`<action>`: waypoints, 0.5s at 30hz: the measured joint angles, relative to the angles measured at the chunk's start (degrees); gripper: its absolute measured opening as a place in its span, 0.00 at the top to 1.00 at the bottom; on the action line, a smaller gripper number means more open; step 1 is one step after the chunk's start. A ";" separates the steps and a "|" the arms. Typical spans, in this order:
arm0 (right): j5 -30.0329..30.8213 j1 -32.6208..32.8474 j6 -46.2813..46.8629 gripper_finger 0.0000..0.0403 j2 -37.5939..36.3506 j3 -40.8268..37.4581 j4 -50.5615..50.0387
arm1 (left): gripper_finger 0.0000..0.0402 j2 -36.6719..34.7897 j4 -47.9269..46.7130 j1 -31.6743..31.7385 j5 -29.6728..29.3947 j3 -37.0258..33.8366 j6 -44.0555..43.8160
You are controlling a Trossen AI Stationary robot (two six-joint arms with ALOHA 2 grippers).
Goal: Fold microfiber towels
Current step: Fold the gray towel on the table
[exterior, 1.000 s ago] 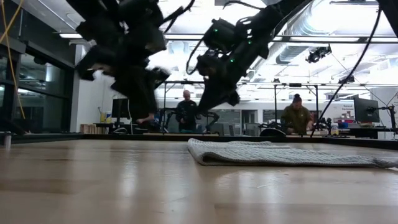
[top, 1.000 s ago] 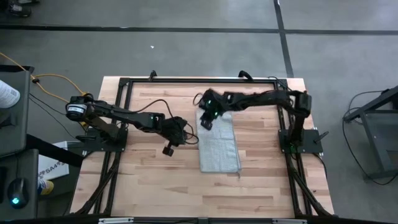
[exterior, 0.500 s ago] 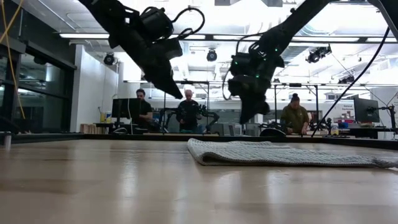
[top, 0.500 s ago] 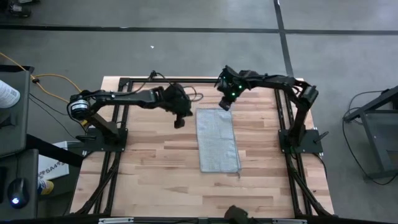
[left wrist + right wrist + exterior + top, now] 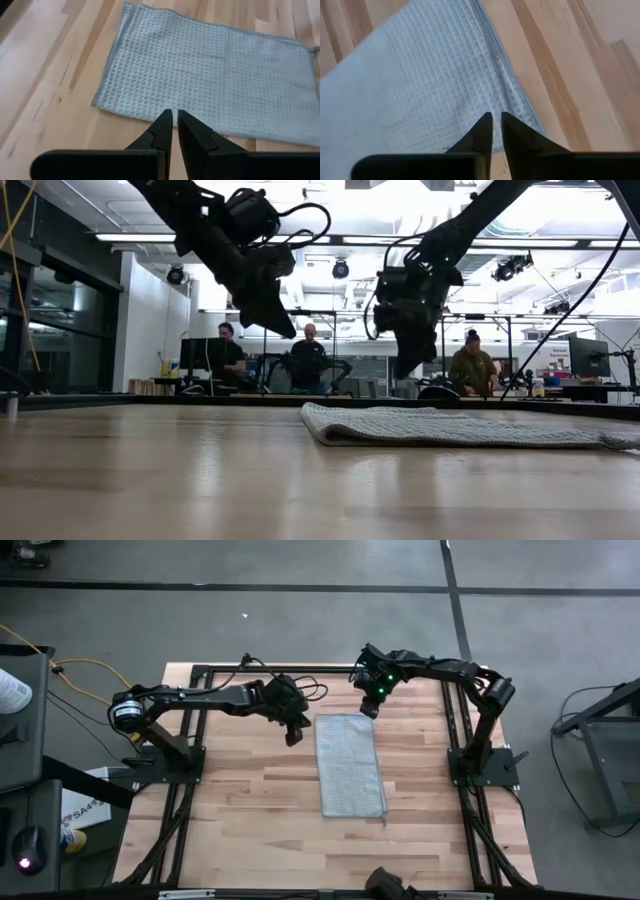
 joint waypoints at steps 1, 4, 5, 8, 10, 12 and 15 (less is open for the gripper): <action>0.42 -0.08 -0.43 0.90 0.00 0.00 -0.33 | 0.92 0.00 0.14 0.00 -0.19 -0.01 -0.98; 2.53 -0.42 -1.68 0.84 0.00 0.00 -0.91 | 0.92 0.00 1.51 0.00 -1.55 -0.02 -1.74; 3.43 -0.46 -2.07 0.83 0.00 0.00 -1.07 | 0.92 0.00 1.33 0.00 -2.09 -0.02 -1.97; 5.40 -0.48 -2.51 0.78 0.00 0.00 -1.69 | 0.92 0.02 1.27 0.00 -2.13 -0.04 -2.98; 5.57 -0.48 -2.65 0.76 0.02 0.00 -1.78 | 0.92 0.02 1.42 0.00 -2.14 -0.04 -3.60; 5.61 -0.48 -3.57 0.75 0.02 0.00 -1.79 | 0.92 0.02 1.75 0.02 -1.07 -0.04 -3.37; 5.58 -0.44 -3.96 0.73 0.02 0.00 -1.79 | 0.92 0.50 3.50 0.02 0.83 -0.04 -2.86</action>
